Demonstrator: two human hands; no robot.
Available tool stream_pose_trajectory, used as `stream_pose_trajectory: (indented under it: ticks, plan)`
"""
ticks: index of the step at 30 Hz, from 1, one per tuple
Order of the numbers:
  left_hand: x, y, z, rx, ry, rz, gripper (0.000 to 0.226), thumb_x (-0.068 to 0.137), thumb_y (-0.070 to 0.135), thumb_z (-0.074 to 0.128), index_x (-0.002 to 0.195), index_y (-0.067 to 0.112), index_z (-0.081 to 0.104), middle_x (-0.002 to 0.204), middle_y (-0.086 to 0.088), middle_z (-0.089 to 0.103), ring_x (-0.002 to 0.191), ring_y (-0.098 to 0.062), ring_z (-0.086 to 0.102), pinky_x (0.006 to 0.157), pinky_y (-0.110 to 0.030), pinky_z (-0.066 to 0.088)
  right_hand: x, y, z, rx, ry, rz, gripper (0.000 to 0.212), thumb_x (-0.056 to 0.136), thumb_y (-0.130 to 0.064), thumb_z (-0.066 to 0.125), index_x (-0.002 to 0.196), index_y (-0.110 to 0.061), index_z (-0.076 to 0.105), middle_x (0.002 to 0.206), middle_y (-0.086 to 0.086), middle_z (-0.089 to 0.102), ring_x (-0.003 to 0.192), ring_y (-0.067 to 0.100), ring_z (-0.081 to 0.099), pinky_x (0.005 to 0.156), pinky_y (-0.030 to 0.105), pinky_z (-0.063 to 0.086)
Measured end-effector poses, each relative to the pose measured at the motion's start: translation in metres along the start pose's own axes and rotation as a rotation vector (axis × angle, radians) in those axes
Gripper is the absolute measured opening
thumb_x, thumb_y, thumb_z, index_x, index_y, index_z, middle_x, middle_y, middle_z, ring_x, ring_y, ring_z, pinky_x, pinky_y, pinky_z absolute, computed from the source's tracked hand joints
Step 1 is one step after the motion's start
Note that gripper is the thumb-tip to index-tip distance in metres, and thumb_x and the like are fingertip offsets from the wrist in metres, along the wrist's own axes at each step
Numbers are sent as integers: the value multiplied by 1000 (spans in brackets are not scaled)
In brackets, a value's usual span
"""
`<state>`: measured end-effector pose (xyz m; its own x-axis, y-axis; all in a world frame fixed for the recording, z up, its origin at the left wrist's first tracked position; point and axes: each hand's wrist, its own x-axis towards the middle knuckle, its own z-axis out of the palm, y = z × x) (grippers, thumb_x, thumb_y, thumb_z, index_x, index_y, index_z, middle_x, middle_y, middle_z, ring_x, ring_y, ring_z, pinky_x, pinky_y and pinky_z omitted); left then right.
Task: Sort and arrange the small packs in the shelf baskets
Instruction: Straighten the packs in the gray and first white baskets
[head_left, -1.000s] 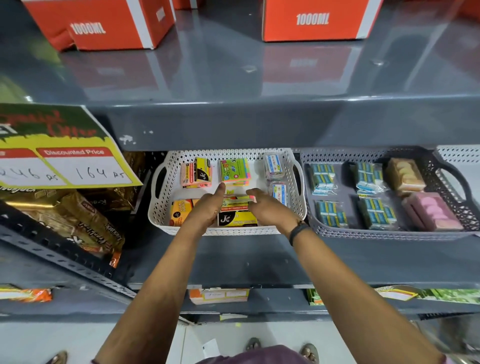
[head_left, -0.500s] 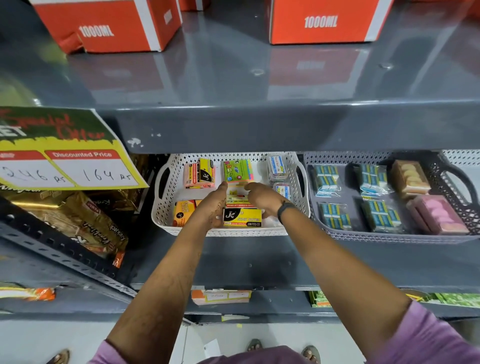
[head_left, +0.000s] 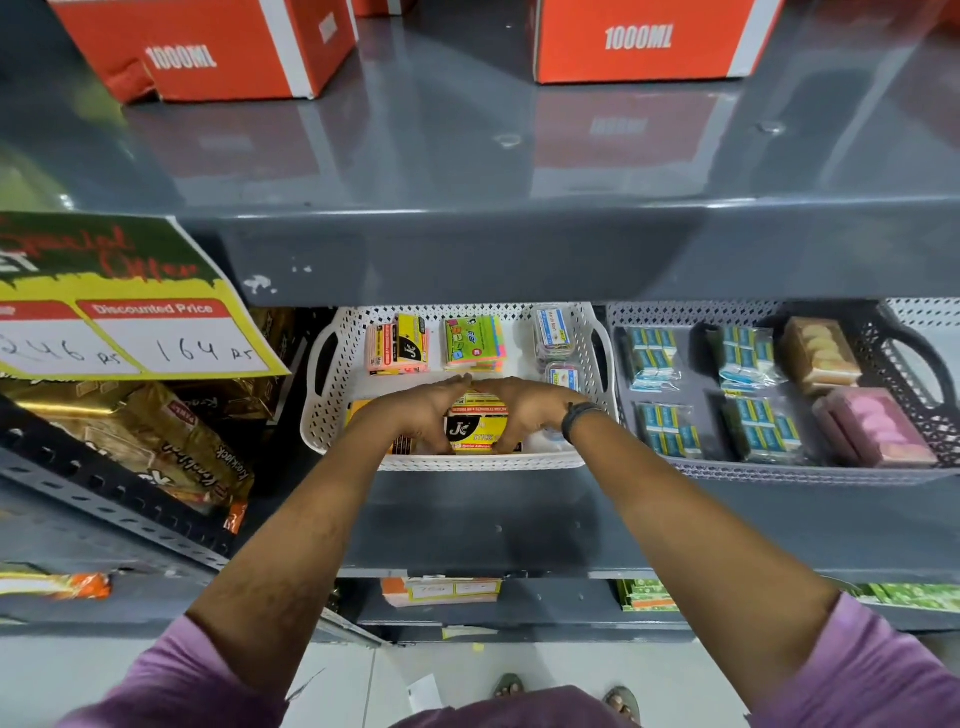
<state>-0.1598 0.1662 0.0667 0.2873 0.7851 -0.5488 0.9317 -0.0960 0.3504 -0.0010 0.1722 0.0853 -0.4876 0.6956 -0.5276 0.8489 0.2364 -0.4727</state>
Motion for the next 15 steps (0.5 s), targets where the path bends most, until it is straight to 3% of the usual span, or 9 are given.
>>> stream_pose_trajectory:
  ticks: [5, 15]
  plan:
    - [8, -4, 7, 39, 79, 18, 105, 71, 10, 75, 148, 9, 4, 155, -11, 13, 140, -24, 21, 111, -26, 28, 11, 1, 9, -127, 41, 20, 101, 70, 1, 74, 150, -22, 15, 145, 14, 38, 132, 31, 42, 104, 35, 40]
    - [9, -5, 14, -19, 181, 18, 103, 65, 15, 80, 146, 7, 18, 147, -15, 30, 133, -26, 34, 106, -28, 33, 22, 7, 19, -153, 173, 80, 98, 70, -6, 74, 149, -14, 16, 143, 15, 32, 133, 36, 37, 103, 39, 43]
